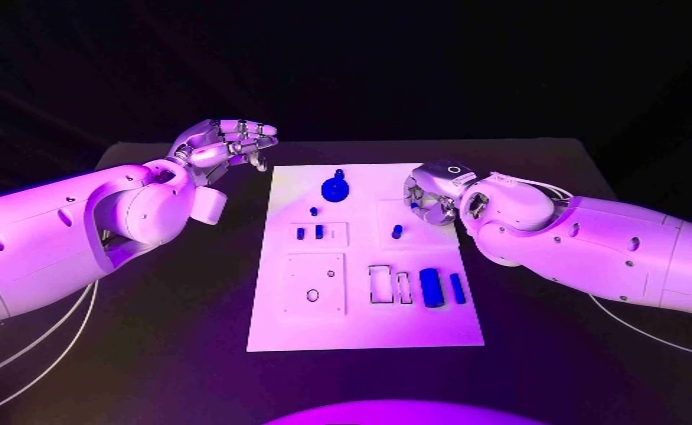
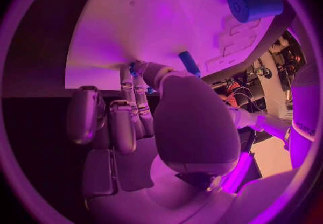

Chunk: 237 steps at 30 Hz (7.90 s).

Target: Assemble the parts on the task board

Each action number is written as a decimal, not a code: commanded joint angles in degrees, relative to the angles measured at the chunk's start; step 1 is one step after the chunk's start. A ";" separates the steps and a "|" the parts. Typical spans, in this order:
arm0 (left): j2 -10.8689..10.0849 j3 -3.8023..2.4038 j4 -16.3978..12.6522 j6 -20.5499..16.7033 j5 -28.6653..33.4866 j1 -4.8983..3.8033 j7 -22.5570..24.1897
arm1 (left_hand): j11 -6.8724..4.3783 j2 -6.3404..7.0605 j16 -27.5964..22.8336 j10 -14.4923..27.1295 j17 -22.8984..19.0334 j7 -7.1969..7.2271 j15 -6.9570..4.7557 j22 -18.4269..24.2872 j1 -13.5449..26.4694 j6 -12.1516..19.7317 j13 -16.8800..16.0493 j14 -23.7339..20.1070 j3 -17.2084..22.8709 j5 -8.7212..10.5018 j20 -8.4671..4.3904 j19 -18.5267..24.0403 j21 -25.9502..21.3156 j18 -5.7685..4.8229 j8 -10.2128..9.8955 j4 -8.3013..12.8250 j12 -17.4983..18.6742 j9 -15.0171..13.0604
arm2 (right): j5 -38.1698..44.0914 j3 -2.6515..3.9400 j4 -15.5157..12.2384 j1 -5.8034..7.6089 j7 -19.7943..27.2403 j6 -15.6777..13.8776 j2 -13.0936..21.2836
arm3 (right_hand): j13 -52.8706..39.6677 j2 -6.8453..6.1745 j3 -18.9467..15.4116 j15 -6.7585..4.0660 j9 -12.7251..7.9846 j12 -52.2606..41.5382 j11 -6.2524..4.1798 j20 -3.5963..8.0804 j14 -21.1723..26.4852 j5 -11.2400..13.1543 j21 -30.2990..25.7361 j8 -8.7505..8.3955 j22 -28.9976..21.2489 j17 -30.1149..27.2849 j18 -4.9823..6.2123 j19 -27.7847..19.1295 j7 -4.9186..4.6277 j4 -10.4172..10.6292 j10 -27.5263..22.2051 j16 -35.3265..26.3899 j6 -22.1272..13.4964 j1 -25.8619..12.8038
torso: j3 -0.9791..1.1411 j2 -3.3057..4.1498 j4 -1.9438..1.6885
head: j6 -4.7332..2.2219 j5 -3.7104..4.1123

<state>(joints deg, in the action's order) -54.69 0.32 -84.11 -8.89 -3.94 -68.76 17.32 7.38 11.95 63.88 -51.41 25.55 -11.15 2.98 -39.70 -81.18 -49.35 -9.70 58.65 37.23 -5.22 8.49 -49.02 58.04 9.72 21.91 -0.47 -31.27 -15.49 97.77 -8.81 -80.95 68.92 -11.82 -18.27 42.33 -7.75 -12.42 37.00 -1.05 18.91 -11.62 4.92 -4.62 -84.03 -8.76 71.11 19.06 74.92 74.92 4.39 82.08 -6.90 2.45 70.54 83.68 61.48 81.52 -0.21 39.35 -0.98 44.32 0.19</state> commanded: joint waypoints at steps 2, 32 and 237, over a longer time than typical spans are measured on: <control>0.05 -0.06 -0.19 0.24 -0.13 -0.08 0.67 | 0.11 -0.41 -0.31 0.20 -0.05 -0.19 0.03 0.05 0.05 0.39 -0.05 -0.28 -0.32 -0.22 -0.06 0.51 -0.30 0.91 0.16 0.01 -0.19 -0.05 | 3.69 -0.51 -0.43 -0.80 -2.12 0.29 0.12 | -1.11 0.95 1.56 -0.61 0.29 -0.09 -2.30 0.32 -3.57 -0.28 1.37 0.19 7.28 3.53 -0.75 0.64 0.09 -1.84 2.89 -0.02 0.53 0.23 | 0.00 -0.02 -0.02 | 0.03 0.16; 0.36 -0.06 0.13 1.00 -0.43 -0.08 0.57 | 0.55 -0.37 -1.27 1.38 -0.53 -0.65 0.33 0.35 -0.07 1.53 0.21 -0.66 -0.66 -0.37 0.08 0.75 -0.74 0.87 -0.18 0.66 -0.14 0.21 | 0.86 0.52 -9.04 0.72 -1.01 -10.80 5.15 | -1.59 0.79 3.36 -0.71 0.78 0.88 -2.37 0.50 -3.62 0.64 2.67 0.08 8.21 3.34 -0.98 1.05 0.17 -3.61 3.78 -0.07 0.99 -0.78 | -0.01 -0.01 0.08 | -0.46 0.04; 4.31 0.08 1.68 1.60 -0.82 -0.09 -1.59 | 0.80 -0.60 -1.79 2.52 -0.79 -0.80 0.58 0.72 0.12 2.16 0.45 -0.95 -1.05 -0.35 0.36 0.95 -1.27 0.91 0.06 0.98 -0.44 0.27 | -16.43 0.89 -20.50 2.08 -1.32 -3.40 8.30 | 2.67 2.46 -3.35 -0.18 2.82 -0.56 -1.90 -0.12 -3.56 1.13 -2.11 -6.24 8.02 2.80 -0.52 1.21 0.09 3.76 0.50 0.53 0.86 -1.83 | -0.04 -0.06 0.03 | 0.64 -4.66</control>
<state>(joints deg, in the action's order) -50.53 0.44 -82.38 -8.25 -4.61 -68.78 15.54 8.30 11.72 62.33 -49.25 24.86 -12.06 3.60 -39.05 -80.95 -47.62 -9.32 58.04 36.36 -5.22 8.80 -48.31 56.97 9.71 21.91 0.40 -31.46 -15.30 83.76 -7.92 -100.71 70.97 -13.76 -20.84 50.67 -5.09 -10.31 33.32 -0.95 20.88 -12.35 3.06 -4.72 -83.93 -7.33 68.70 12.22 74.92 74.93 4.79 83.00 -6.77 6.16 70.73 84.01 62.04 79.71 -0.30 39.23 -0.99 44.98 -4.26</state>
